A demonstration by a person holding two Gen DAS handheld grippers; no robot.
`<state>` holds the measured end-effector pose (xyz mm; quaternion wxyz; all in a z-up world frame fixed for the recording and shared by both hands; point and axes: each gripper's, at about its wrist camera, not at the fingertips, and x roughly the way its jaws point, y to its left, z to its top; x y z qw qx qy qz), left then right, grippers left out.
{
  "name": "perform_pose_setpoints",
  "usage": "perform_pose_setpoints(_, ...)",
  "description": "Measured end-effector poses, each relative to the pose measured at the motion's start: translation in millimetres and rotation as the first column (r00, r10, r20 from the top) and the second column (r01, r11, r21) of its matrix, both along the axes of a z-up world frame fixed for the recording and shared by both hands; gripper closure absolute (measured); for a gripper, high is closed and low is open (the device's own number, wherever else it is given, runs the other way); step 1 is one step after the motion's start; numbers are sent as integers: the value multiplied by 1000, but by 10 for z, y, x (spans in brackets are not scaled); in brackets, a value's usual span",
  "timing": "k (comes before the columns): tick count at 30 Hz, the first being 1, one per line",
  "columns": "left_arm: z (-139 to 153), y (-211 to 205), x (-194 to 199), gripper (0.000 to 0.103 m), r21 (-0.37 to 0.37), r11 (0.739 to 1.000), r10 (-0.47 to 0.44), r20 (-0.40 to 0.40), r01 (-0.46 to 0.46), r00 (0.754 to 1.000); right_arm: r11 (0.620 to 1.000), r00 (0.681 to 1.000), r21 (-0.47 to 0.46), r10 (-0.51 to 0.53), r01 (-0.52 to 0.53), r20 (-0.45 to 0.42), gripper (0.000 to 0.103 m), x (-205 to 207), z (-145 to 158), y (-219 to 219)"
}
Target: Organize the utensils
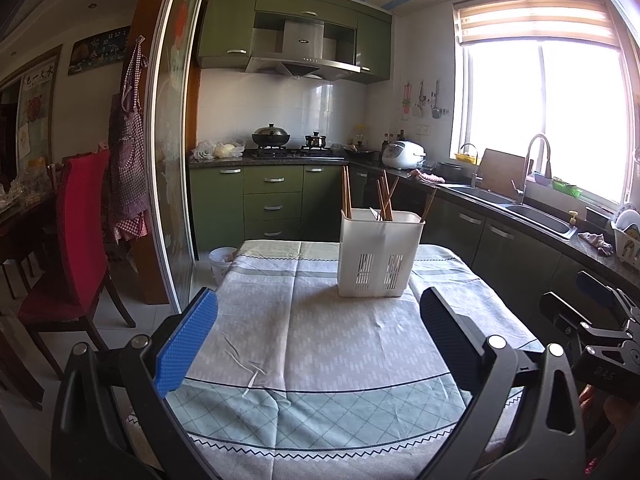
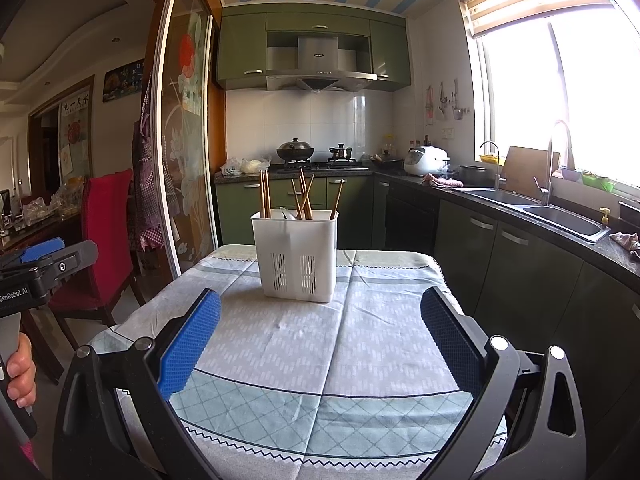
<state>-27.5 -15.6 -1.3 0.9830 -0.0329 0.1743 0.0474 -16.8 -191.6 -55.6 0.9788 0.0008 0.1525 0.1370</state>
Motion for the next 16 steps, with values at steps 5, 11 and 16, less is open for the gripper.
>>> perform_pose_setpoints(5, -4, 31, 19, 7, 3, 1000, 22, -4, -22, 1000, 1000, 1000, 0, 1, -1, -5, 5, 15, -10, 9)
perform_pose_setpoints(11, -23, 28, 49, 7, 11, 1000, 12, -22, -12, 1000, 1000, 1000, 1, -2, 2, -8, 5, 30, -23, 2)
perform_pose_setpoints(16, -50, -12, 78, 7, 34, 999, 8, -22, -7, 1000, 1000, 1000, 0, -2, 2, -20, 5, 64, -60, -2)
